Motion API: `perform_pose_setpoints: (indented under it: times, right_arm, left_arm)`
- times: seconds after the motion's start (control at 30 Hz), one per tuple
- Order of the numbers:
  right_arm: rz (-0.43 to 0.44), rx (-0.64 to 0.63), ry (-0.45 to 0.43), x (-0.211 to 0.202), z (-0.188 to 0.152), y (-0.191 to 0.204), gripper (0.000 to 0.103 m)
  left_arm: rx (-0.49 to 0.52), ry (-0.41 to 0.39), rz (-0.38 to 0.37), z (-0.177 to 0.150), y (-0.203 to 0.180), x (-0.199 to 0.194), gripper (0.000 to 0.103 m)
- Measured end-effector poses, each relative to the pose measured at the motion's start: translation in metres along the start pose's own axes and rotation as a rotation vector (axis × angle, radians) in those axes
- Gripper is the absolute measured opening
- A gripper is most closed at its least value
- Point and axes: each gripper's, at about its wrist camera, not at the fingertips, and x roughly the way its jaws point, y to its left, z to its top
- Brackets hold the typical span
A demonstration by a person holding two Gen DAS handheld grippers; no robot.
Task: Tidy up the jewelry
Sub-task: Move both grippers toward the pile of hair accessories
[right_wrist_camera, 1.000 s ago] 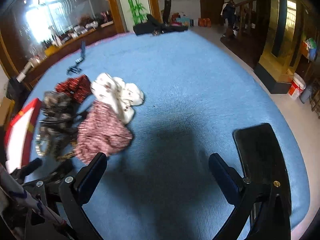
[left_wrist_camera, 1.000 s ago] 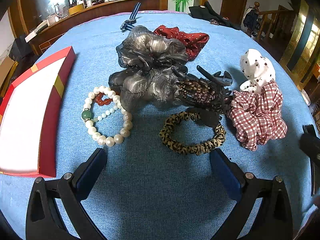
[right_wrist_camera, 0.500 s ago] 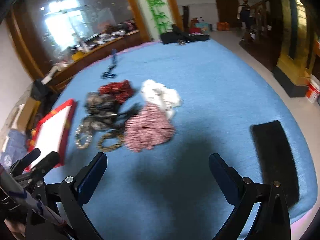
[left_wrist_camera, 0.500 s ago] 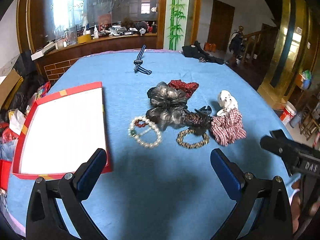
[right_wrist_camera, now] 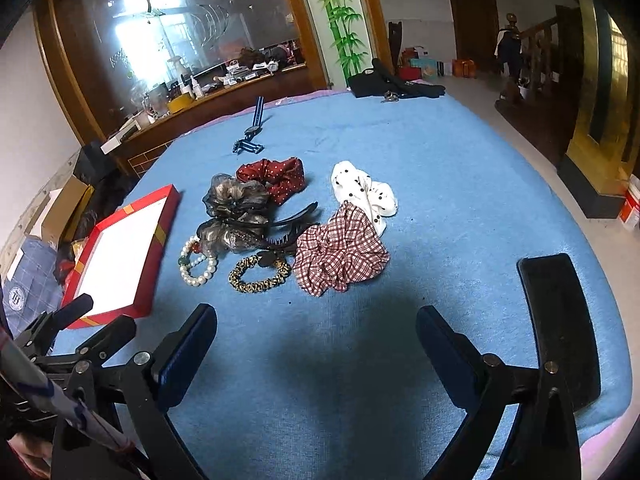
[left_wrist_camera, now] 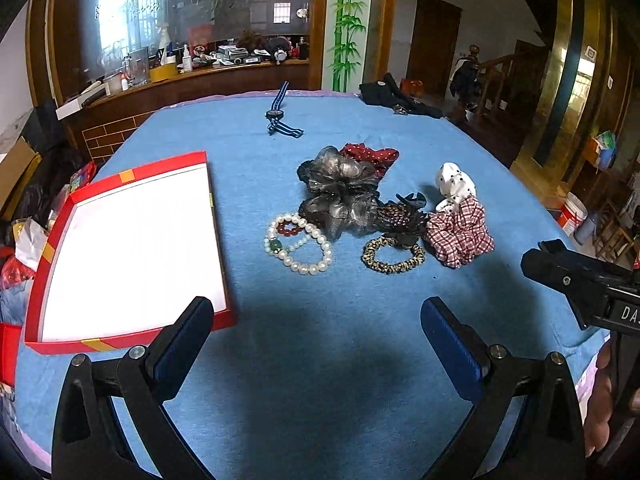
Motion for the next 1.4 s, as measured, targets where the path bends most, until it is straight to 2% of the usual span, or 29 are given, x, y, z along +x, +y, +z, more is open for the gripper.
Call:
perform_pose_setpoints:
  times: [0.47,1.4]
  right_arm:
    - [0.001,0.003,0.009,0.004,0.001,-0.003,0.101]
    - [0.021,0.033,0.107,0.061,0.024,-0.022,0.100]
  left_arm:
    - [0.015,0.020,0.010,0.004,-0.005,0.007,0.103]
    - [0.033,0.095,0.023,0.019,-0.021,0.056,0.103]
